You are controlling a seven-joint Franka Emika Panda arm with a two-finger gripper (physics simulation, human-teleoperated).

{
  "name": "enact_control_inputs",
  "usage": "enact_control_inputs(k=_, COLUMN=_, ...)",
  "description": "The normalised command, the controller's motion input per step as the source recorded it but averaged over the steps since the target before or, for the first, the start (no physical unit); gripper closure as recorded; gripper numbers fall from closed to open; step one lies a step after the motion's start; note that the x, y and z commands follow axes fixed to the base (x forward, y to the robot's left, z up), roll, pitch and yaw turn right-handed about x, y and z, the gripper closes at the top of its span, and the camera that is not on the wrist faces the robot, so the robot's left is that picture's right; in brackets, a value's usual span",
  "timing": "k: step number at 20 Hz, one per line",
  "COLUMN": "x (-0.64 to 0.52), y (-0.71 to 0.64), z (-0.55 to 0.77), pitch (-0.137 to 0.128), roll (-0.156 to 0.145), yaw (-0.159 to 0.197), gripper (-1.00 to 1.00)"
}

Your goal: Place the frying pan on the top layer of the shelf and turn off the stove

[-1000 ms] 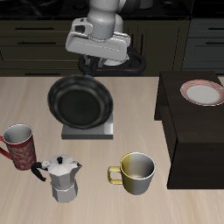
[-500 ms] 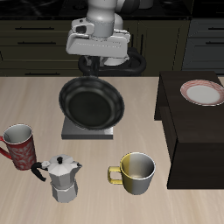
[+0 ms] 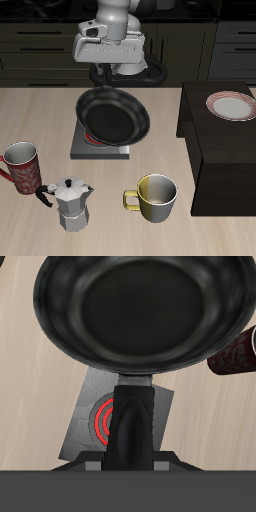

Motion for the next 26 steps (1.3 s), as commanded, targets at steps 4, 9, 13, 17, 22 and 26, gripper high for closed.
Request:
enact_control_inputs(k=4, x=-0.06, y=-0.07, z=0.06, pitch=-0.035, roll=-0.015, yaw=0.119, gripper=1.0)
enact_control_inputs(k=9, x=-0.04, y=-0.09, z=0.01, pitch=-0.03, roll=-0.031, yaw=0.117, gripper=1.0)
enact_control_inputs(k=13, x=-0.05, y=-0.02, z=-0.04, pitch=-0.012, roll=-0.014, yaw=0.101, gripper=1.0)
enact_control_inputs(k=17, x=-0.02, y=-0.05, z=-0.01, pitch=-0.018, roll=-0.005, yaw=0.135, gripper=1.0)
enact_control_inputs(k=22, x=-0.03, y=0.08, z=-0.01, pitch=-0.032, roll=0.017, yaw=0.136, gripper=1.0)
enact_control_inputs(k=26, x=-0.01, y=-0.05, z=0.04, pitch=0.015, roll=0.004, yaw=-0.051, gripper=1.0)
